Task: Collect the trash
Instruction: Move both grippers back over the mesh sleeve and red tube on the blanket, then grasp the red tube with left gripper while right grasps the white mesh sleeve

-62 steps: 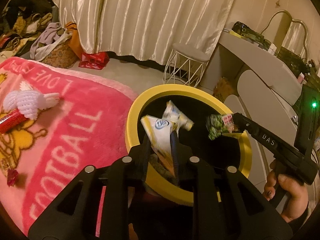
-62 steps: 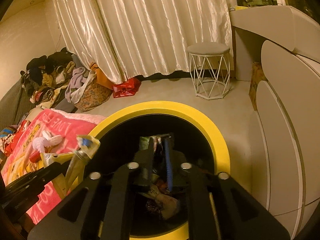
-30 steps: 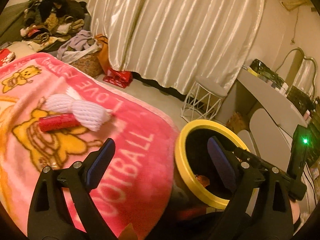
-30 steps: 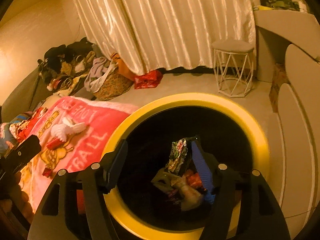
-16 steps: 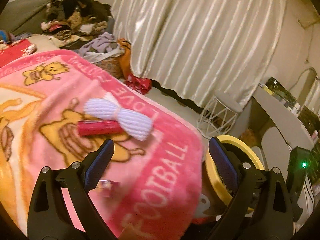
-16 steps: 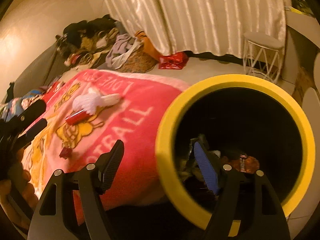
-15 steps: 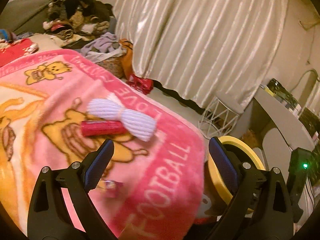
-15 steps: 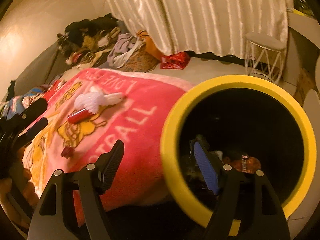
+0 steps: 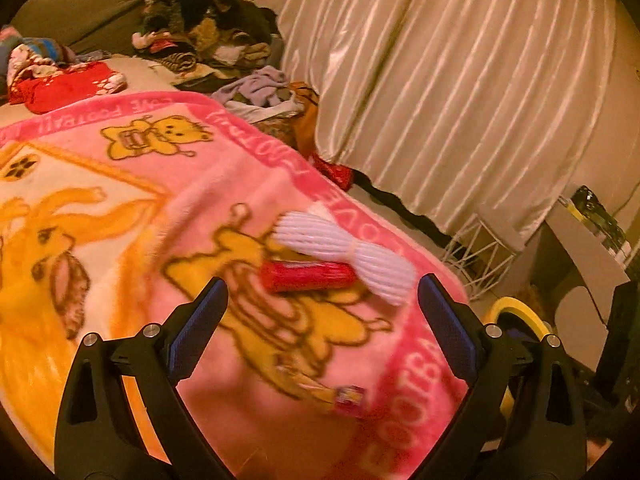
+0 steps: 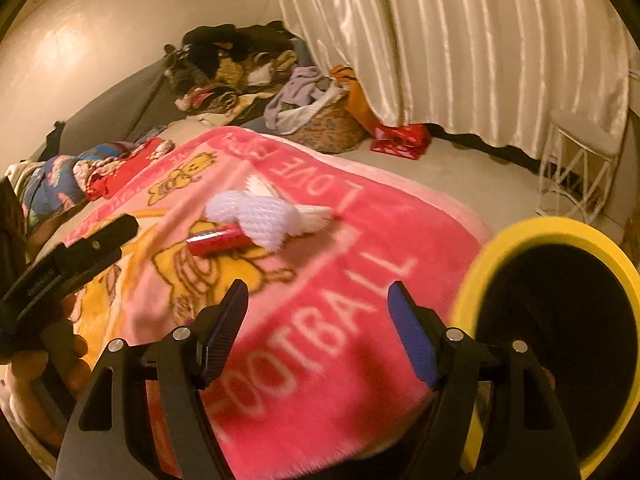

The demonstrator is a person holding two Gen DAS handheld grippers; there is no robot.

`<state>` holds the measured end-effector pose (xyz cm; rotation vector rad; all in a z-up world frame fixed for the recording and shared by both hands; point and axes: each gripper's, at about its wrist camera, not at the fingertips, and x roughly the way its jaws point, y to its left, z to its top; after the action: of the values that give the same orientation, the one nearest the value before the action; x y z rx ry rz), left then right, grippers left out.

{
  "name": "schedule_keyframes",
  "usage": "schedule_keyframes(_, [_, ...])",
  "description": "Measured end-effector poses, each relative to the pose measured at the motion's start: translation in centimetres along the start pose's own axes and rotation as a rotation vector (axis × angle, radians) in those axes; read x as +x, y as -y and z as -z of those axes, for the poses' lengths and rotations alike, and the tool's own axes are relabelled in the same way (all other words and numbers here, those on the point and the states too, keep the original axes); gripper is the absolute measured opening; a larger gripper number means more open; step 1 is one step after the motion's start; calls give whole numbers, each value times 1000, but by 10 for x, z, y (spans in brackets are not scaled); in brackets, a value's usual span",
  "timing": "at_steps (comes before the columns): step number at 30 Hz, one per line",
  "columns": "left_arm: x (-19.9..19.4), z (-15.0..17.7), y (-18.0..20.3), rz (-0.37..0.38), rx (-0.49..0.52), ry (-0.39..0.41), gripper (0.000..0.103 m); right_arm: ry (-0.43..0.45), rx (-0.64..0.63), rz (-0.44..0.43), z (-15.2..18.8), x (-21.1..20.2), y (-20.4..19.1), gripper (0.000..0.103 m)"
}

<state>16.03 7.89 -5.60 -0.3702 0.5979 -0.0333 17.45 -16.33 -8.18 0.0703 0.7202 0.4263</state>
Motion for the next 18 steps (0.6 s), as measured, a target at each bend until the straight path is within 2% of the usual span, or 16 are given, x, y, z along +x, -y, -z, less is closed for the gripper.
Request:
schedule_keyframes(8, [32,-12,-28,-36,19,-72,87,1,-56,-48,-30,44,-18,70])
schedule_keyframes(13, [62,-20,-38,16,35,-144,87,-39,-85,-61,-41,77,-22,70])
schedule_keyframes(15, [75,-20,-42,44,32,-178,83,-59,-73,-74,-44,91,-21,69])
schedule_keyframes(16, [81,-20,-44,69,23,-198,81,-65,-67,-82,-44,95,-21,67])
schedule_keyframes(17, [87,-19,-45,89,18,-218,81,-77,-61,-100,-44,99,-20,60])
schedule_keyframes(18, [92,-18,-46,103,16,-230,81,-86,-58,-115,-43,101,-20,46])
